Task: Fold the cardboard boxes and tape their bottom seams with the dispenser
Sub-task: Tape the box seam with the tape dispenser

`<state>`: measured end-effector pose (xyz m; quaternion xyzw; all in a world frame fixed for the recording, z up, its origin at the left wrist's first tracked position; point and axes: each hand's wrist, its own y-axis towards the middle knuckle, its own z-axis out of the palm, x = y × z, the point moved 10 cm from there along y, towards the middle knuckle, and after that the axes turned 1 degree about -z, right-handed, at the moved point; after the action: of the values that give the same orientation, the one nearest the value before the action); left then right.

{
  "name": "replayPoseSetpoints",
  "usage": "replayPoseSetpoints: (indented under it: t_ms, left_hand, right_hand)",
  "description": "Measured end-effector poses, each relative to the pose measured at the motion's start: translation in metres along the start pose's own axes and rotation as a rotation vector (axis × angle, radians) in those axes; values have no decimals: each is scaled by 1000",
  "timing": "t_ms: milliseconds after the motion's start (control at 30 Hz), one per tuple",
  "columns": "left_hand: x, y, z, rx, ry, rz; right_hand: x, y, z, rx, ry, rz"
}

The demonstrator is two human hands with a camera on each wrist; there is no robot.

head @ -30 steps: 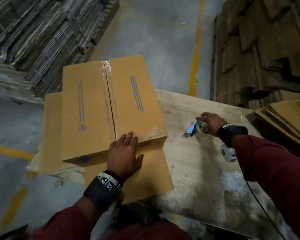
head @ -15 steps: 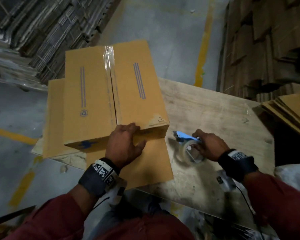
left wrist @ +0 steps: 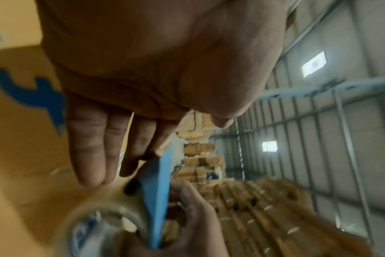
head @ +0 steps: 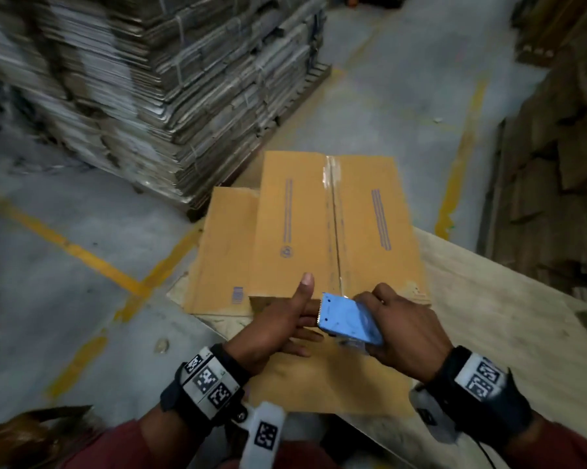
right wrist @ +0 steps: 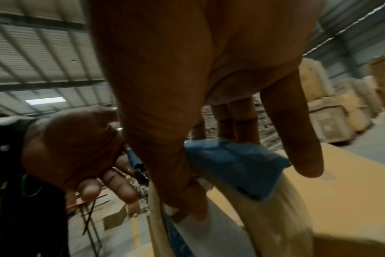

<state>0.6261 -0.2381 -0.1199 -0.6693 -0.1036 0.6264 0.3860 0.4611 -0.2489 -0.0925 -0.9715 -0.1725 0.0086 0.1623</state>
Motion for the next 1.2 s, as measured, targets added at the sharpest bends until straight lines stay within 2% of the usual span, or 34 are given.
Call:
replayPoseSetpoints:
  t_ms: [167, 300, 400, 467, 567, 633, 733, 833, 967, 1200]
  left_hand:
    - [15, -26, -70, -83, -194, 19]
    - [44, -33, -116, -84, -466, -51]
    - [61, -34, -134, -106, -587, -53]
    - [67, -32, -145, -184, -633, -19]
    - [67, -31, -168, -383, -614, 54]
    - [65, -29, -187, -511, -513, 99]
    - [69, -24, -202, -595, -451, 112]
    - [76, -16, -200, -553, -475, 98]
    - [76, 0, -187, -503, -510, 56]
    - [87, 23, -168, -516, -640, -26]
  right_hand:
    - [69, 46, -14, -31, -71, -69]
    - [112, 72, -27, -8, 107, -180]
    - [137, 86, -29, 7, 223, -252]
    - [147, 93, -28, 6, 328, -276]
    - [157, 100, -32, -2, 402, -300]
    - [162, 101, -37, 8, 356, -335]
    - [163, 90, -33, 53, 74, -421]
    - [146, 79, -34, 71, -58, -421]
    - [121, 69, -32, 182, -151, -343]
    - [102, 57, -34, 191, -209, -294]
